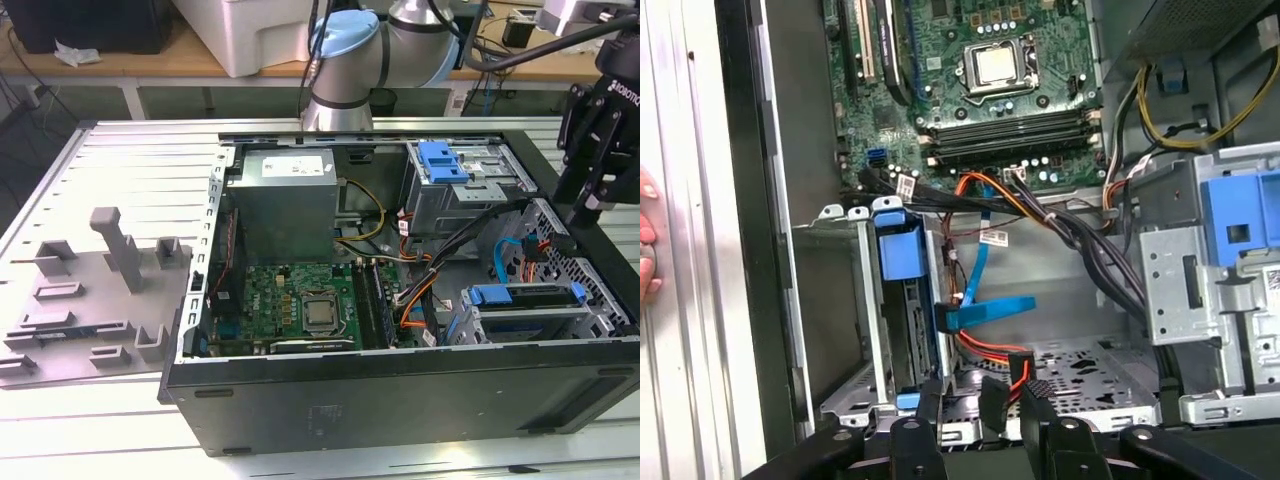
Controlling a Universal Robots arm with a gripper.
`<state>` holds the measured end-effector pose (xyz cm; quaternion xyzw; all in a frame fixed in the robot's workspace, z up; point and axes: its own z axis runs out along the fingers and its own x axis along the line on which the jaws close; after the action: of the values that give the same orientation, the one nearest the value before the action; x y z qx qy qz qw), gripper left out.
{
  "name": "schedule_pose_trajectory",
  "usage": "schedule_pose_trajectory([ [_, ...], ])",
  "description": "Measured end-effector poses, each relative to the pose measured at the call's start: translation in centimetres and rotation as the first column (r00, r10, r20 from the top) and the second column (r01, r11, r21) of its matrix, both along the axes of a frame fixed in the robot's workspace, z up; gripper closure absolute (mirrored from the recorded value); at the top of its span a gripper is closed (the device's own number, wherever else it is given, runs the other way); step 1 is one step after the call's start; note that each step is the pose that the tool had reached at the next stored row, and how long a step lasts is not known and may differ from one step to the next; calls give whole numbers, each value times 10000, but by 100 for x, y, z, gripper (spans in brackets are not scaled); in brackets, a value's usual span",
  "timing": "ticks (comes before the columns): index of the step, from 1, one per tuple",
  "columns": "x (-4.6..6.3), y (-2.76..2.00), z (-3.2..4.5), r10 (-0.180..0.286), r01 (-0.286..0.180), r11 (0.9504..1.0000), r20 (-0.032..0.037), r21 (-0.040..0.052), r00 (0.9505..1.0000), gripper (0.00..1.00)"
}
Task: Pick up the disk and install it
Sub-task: 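Insert the first disk wire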
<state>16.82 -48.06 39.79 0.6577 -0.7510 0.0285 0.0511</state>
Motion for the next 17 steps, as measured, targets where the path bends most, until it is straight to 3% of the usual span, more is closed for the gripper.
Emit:
schedule_pose_trajectory([
  [3, 14, 13, -28, -84, 84, 9999, -11, -110, 10000, 56],
  [6, 17, 52, -74, -147, 147, 9994, -17, -299, 9999, 57],
  [7, 17, 70, -91, -158, 158, 9992, -18, -377, 9999, 64],
  [12, 17, 141, -153, -207, 205, 9973, -27, -704, 9998, 65],
  [15, 27, 188, -189, -237, 232, 9957, -44, -897, 9997, 85],
  [17, 49, 202, -200, -247, 239, 9951, -72, -957, 9997, 85],
])
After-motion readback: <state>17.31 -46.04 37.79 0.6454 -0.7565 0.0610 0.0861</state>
